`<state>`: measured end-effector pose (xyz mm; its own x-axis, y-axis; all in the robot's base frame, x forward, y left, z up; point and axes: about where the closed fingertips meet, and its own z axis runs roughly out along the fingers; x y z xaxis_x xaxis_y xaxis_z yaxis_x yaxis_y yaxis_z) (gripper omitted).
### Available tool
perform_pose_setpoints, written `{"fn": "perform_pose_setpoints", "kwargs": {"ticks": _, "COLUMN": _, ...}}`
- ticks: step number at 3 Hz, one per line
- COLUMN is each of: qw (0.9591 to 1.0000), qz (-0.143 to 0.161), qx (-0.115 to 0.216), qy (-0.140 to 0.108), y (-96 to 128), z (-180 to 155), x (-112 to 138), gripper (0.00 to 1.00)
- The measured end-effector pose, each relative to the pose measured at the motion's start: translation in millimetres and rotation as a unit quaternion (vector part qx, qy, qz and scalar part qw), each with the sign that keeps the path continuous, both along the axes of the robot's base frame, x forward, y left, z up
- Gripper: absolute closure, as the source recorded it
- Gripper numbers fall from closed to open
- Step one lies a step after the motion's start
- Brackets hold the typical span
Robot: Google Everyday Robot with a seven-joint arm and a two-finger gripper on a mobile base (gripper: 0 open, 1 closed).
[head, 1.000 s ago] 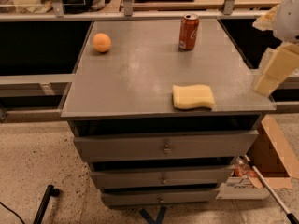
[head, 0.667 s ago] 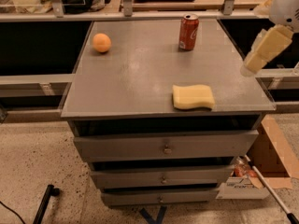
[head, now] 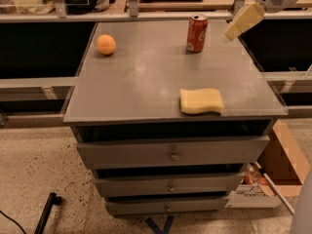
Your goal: Pick coke can
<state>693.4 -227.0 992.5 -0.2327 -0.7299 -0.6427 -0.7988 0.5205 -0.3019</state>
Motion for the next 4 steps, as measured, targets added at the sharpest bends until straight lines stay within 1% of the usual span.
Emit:
{"fn": "perform_pose_setpoints", "kwargs": {"ticks": 1, "qw": 1.0000, "qz": 0.000, "qx": 0.000, "qy": 0.000, "y": 0.1, "z": -0.1, "x": 0.1, "gripper": 0.00}}
{"fn": "perform_pose_setpoints", "kwargs": {"ticks": 2, "qw": 0.9999, "qz": 0.008, "qx": 0.009, "qy": 0.003, "y": 16.0, "z": -14.3, "x": 25.9, "gripper": 0.00}}
{"fn": "perform_pose_setpoints", "kwargs": {"ticks": 3, "qw": 0.9994, "qz": 0.010, "qx": 0.034, "qy": -0.006, "y": 28.7, "z": -35.2, "x": 64.9, "gripper": 0.00}}
{"fn": "perform_pose_setpoints", "kwargs": {"ticks": 4, "qw": 0.9973, "qz": 0.001, "qx": 0.071, "qy": -0.018, "y": 32.5, "z": -56.1, "x": 96.9, "gripper": 0.00}}
